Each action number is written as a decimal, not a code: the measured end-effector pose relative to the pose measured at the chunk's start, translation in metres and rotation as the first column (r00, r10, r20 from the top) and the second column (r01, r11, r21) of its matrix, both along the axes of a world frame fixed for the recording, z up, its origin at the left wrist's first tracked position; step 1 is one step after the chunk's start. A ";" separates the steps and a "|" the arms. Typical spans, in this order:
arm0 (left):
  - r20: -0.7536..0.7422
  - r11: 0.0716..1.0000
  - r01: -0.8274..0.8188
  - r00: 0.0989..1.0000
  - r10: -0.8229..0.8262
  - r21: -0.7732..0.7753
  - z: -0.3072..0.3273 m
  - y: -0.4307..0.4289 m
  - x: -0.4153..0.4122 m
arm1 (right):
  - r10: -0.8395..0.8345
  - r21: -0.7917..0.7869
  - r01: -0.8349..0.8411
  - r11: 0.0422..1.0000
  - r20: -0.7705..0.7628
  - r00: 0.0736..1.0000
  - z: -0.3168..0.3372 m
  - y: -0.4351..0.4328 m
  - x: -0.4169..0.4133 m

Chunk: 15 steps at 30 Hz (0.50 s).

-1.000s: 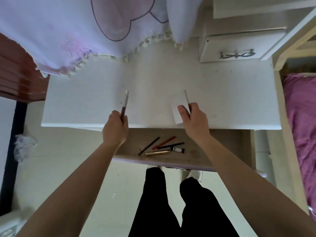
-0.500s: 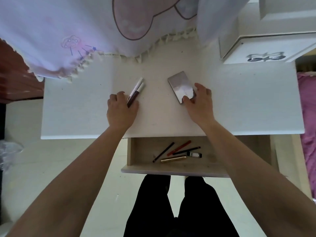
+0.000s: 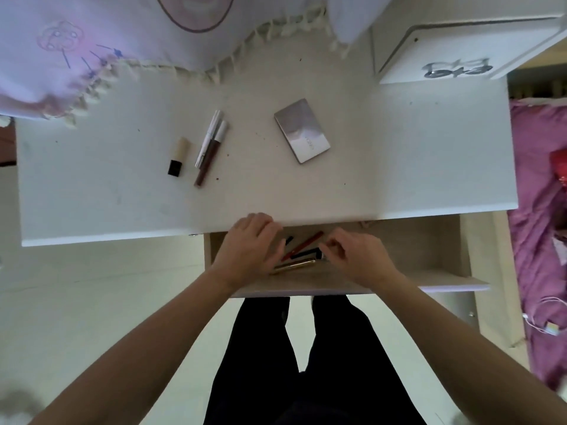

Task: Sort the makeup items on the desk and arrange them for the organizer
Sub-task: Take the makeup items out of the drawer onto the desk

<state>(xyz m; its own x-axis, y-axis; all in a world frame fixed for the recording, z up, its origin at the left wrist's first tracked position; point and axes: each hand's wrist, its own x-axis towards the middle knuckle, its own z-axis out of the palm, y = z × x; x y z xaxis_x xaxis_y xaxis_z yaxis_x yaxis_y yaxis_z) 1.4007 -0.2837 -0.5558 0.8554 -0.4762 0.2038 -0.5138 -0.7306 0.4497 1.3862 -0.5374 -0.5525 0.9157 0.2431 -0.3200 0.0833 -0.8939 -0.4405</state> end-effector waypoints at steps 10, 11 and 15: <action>-0.727 0.823 0.164 0.581 0.365 0.544 -0.067 -0.049 -0.015 | 0.243 -0.240 -0.330 0.913 -0.330 0.912 -0.059 -0.035 0.002; -0.705 0.811 0.176 0.617 0.351 0.558 -0.073 -0.054 -0.016 | 0.300 -0.251 -0.376 0.892 -0.294 0.908 -0.063 -0.030 0.005; -0.630 0.757 0.229 0.720 0.290 0.611 -0.089 -0.066 -0.019 | 0.449 -0.305 -0.523 0.796 -0.280 0.848 -0.075 -0.011 0.010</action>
<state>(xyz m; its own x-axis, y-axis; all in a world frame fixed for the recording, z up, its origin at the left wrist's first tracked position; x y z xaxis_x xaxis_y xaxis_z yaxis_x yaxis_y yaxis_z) 1.3817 -0.3501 -0.6445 0.6403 -0.2315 -0.7324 -0.2433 -0.9655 0.0924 1.3961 -0.5487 -0.6280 0.6222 0.4753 -0.6221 0.4997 -0.8528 -0.1517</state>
